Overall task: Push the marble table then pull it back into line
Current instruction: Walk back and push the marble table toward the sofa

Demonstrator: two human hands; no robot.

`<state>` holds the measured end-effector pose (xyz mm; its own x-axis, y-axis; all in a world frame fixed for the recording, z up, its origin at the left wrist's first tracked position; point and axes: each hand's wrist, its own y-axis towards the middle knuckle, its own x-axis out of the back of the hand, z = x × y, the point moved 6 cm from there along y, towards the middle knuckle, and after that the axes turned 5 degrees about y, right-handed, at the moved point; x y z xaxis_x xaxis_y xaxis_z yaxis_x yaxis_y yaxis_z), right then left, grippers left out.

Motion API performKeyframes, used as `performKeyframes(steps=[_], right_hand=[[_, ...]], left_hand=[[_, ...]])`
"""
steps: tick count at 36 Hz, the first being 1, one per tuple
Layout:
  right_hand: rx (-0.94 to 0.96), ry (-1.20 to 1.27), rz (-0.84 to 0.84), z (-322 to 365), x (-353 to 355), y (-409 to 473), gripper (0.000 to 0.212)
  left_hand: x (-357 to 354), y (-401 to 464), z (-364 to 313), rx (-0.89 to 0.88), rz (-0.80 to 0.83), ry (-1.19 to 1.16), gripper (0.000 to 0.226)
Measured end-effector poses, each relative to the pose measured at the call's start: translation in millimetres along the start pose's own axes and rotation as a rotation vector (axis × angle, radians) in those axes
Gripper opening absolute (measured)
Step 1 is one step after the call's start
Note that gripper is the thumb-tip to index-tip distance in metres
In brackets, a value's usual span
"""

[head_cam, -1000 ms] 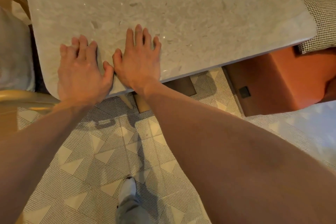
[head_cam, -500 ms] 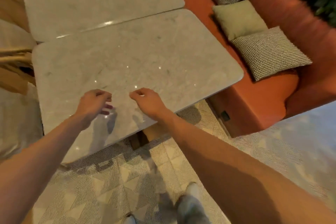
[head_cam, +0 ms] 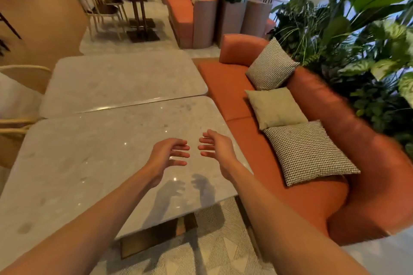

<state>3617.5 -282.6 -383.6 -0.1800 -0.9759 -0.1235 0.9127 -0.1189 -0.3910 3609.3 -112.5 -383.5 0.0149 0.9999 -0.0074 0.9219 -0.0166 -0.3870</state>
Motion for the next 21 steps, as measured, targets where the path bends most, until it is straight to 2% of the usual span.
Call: performKeyframes(steps=[4,10,15,21], right_hand=[[0.002,-0.041,-0.008,8.8,29.3,39.9,0.031],[0.002,-0.119,-0.024,26.9,64.8,122.5,0.022],[-0.072,-0.251,0.044,33.7,78.9,186.3,0.021],[-0.122,-0.377,0.17,35.7,63.6,256.5,0.028]], left_hand=[[-24.7,43.1,-9.7,-0.011,0.024,-0.034,0.027],[-64.4,137.4,-19.2,-0.009,0.0,-0.106,0.027],[-92.6,194.6,-11.2,0.094,-0.094,-0.157,0.027],[-80.0,235.2,1.1,0.176,-0.261,-0.245,0.025]])
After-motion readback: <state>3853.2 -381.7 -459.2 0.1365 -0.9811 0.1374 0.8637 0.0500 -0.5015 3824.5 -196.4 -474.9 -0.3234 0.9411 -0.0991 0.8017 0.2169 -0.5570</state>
